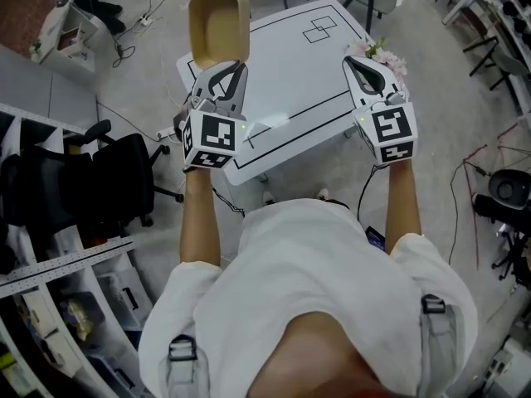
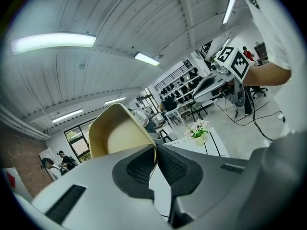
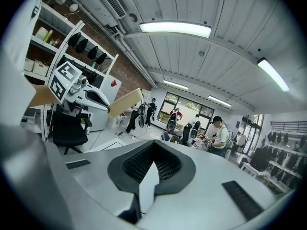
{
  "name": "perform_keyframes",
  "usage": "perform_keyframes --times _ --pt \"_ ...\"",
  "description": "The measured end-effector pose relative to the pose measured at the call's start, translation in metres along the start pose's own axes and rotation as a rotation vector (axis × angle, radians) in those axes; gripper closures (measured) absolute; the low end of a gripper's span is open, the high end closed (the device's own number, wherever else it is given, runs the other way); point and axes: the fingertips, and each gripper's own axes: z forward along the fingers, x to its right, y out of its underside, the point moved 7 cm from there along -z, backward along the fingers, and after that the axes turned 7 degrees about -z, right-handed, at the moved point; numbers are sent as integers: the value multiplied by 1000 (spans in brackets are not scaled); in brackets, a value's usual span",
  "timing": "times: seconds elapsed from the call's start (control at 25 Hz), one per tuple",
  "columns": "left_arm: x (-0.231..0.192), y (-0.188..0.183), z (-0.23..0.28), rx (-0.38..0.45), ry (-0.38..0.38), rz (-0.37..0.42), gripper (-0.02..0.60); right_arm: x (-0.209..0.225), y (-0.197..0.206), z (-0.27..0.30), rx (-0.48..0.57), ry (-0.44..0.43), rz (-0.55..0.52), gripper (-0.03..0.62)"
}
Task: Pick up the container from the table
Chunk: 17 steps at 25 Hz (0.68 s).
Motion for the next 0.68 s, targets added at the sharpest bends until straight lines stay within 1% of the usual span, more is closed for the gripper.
perform_keyframes --times 0.12,0.68 --pt "1 2 5 -2 7 -8 548 3 3 0 -2 9 -1 582" --pt "7 0 16 -12 10 -5 548 6 14 8 -11 -12 19 582"
